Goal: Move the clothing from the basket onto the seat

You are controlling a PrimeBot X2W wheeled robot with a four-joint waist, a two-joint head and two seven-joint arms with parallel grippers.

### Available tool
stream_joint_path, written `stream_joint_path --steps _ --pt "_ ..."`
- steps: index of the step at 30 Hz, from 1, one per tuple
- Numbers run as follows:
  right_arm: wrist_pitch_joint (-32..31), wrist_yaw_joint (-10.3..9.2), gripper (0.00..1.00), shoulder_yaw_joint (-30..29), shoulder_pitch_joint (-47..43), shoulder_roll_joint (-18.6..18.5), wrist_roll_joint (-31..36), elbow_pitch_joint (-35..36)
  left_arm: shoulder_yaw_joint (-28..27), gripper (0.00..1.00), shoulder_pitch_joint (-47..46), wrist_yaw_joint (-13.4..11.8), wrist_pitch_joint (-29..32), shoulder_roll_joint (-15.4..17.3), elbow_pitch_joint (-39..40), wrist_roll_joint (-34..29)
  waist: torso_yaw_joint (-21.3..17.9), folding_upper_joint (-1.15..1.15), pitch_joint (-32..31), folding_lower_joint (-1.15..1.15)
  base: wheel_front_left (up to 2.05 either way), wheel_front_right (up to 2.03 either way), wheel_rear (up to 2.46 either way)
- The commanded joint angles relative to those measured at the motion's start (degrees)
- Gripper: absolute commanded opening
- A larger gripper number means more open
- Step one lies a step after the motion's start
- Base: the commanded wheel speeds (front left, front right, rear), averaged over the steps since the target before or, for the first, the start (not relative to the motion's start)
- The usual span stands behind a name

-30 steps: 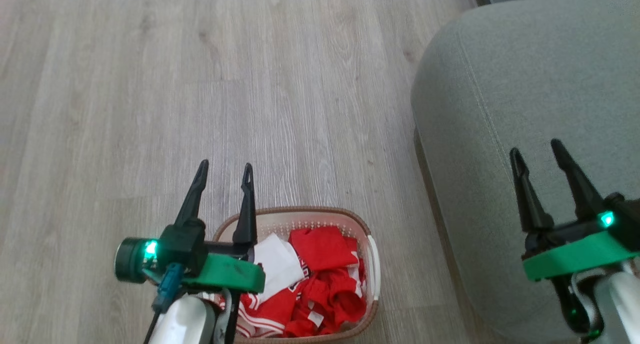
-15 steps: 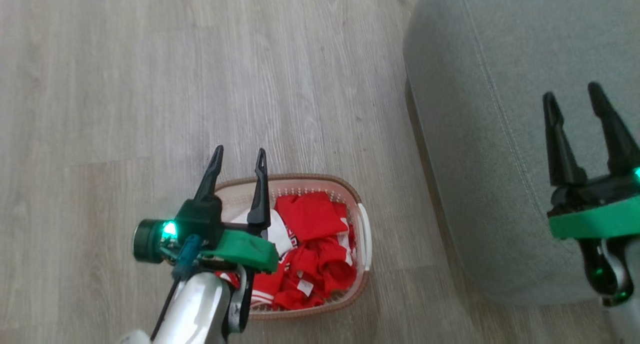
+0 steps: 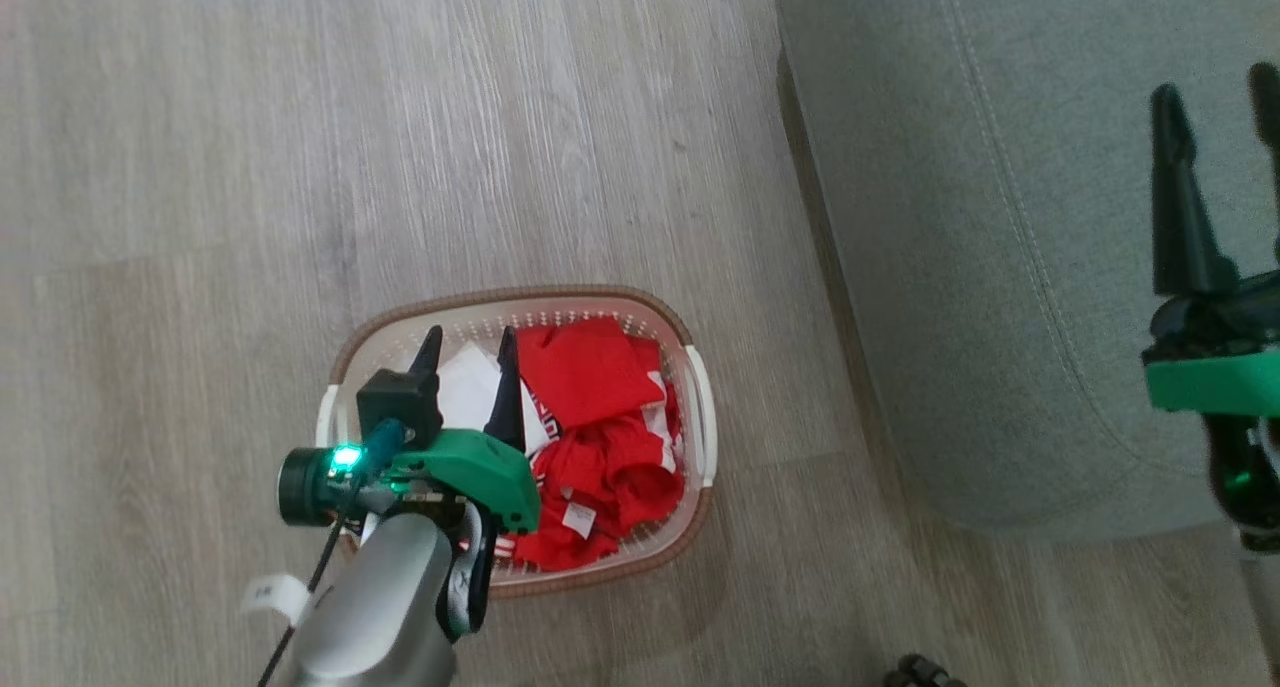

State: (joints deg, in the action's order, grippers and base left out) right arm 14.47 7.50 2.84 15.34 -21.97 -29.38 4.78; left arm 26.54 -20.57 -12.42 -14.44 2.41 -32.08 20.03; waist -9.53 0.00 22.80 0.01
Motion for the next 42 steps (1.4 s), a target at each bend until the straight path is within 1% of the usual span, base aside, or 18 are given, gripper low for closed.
stream_joint_path --steps 1,9,15,16,25,29,32,34,36,39,40,41,42 --pt "0.5 -0.01 1.00 0.0 1.0 -1.7 -0.5 2.2 -1.0 1.00 -2.1 0.2 -0.6 0.5 0.0 0.8 -0.6 0.00 1.3 -0.01 0.00 0.00 0.00" --pt "0.5 -0.01 1.00 -1.2 3.2 -3.1 -2.1 4.2 1.1 1.00 -8.2 1.5 -0.6 0.5 -11.0 6.6 -2.5 0.00 6.9 -0.01 0.00 0.00 0.00" --pt "0.5 -0.01 1.00 -1.4 5.3 -4.7 -2.9 5.5 4.7 1.00 -13.8 2.7 -0.6 0.5 -20.7 11.5 -4.2 0.00 11.5 -0.01 0.00 0.00 0.00" --pt "0.5 -0.01 1.00 -1.4 5.3 -4.7 -2.9 5.5 4.7 1.00 -13.8 2.7 -0.6 0.5 -20.7 11.5 -4.2 0.00 11.5 -0.01 0.00 0.00 0.00" --pt "0.5 -0.01 1.00 -3.4 8.3 -4.8 -4.3 7.6 10.6 1.00 -21.4 2.3 -0.1 0.5 -30.4 19.4 -6.6 0.00 18.4 -0.01 0.00 0.00 0.00" --pt "0.5 -0.01 1.00 -4.1 9.3 -4.9 -4.7 8.4 12.8 1.00 -24.1 1.5 1.4 0.5 -33.2 22.1 -7.6 0.00 21.3 -0.01 0.00 0.00 0.00" --pt "0.5 -0.01 1.00 -4.8 10.0 -4.7 -4.9 8.9 14.1 1.00 -26.0 0.3 2.4 0.5 -35.0 23.6 -8.2 0.00 23.4 -0.01 0.00 0.00 0.00" --pt "0.5 -0.01 1.00 -5.4 10.4 -4.7 -4.9 9.1 14.8 1.00 -27.2 -0.7 2.7 0.5 -35.8 24.4 -8.5 0.00 24.8 -0.01 0.00 0.00 0.00" --pt "0.5 -0.01 1.00 -5.8 10.8 -4.6 -5.1 9.3 15.1 1.00 -28.5 -2.4 3.1 0.5 -37.1 25.2 -8.7 0.00 26.1 -0.01 0.00 0.00 0.00" --pt "0.5 -0.01 1.00 -6.1 11.3 -4.4 -5.1 9.5 15.5 1.00 -29.9 -4.4 5.4 0.5 -38.8 26.3 -9.2 0.00 27.7 -0.01 0.00 0.00 0.00" --pt "0.5 -0.01 1.00 -6.1 11.4 -4.2 -5.1 9.6 16.1 1.00 -30.2 -4.6 6.6 0.5 -39.2 26.3 -9.4 0.00 28.1 -0.01 0.00 0.00 0.00" --pt "0.5 -0.01 1.00 -6.0 11.7 -4.0 -5.1 9.7 17.1 1.00 -30.5 -3.9 8.9 0.5 -39.6 26.6 -9.6 0.00 28.7 -0.01 0.00 0.00 0.00" --pt "0.5 -0.01 1.00 -6.0 11.8 -3.9 -5.1 9.6 17.5 1.00 -30.7 -3.7 9.8 0.5 -39.7 26.7 -9.6 0.00 28.9 -0.01 0.00 0.00 0.00"
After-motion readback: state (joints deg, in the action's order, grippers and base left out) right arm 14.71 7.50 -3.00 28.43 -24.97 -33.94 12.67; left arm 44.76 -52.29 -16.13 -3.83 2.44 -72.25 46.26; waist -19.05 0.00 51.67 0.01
